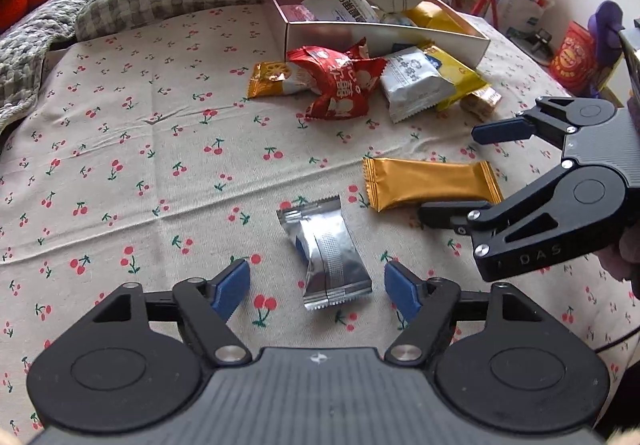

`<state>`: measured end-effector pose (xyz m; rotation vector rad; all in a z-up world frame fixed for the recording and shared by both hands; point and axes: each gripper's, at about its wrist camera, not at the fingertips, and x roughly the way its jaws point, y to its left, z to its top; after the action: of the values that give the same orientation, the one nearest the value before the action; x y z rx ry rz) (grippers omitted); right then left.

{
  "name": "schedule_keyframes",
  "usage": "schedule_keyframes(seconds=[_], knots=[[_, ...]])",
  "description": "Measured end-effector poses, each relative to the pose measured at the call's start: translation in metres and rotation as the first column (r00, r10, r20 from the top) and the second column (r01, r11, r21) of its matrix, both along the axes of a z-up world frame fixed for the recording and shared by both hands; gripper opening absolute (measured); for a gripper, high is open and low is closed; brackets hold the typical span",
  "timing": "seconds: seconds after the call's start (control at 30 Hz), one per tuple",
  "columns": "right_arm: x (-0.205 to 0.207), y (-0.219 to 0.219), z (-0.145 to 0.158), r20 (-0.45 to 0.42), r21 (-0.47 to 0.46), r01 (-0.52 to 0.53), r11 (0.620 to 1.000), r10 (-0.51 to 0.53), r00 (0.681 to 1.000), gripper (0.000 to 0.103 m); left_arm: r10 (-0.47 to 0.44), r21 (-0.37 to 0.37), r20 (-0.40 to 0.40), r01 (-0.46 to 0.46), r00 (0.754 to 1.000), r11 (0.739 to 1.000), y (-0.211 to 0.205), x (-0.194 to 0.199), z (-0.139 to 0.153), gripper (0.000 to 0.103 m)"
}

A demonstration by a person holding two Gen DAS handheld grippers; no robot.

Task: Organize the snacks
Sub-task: 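Grasp the silver candy with the left tool while the right tool grasps the yellow bar, then carry the silver candy and yellow bar into the box and open both tools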

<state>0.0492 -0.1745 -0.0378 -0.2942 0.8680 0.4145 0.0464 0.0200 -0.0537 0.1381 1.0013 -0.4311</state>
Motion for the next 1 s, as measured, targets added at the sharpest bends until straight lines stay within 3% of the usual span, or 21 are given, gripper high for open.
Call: schedule_keyframes(seconds=[0.2,0.4,0.6,0.67,0.7,1.0], knots=[[0.003,0.002,0.0,-0.007,0.006,-0.008,1.0,0.008,1.0,0.094,0.017,0.027,0.021,-0.018,1.0,0.999,-0.002,0.003,0.0,0.049],[0.0,0.007,0.002,-0.011,0.018,-0.044,0.999,0.044,0.999,0.081,0.046,0.038,0.023,-0.047,0.999,0.998,-0.002,0.007,0.002,0.032],[-0.007,0.016,0.006,-0.002,0.01,-0.096,0.995,0.096,0.995,0.053,0.067,0.031,0.014,-0.068,0.998,0.997,0.0,0.009,0.003,0.028],[-0.009,0.019,0.007,0.002,0.002,-0.117,0.993,0.117,0.993,0.034,0.072,0.027,0.01,-0.073,0.997,0.997,0.001,0.009,0.004,0.027],[-0.01,0.021,0.008,-0.004,0.006,-0.128,0.992,0.128,0.992,0.03,0.076,0.023,0.007,-0.076,0.997,0.997,0.001,0.01,0.004,0.027],[-0.009,0.024,0.01,-0.026,0.015,-0.101,0.995,0.101,0.995,0.028,0.094,-0.007,-0.016,-0.094,0.995,0.996,0.005,0.013,0.006,0.025]])
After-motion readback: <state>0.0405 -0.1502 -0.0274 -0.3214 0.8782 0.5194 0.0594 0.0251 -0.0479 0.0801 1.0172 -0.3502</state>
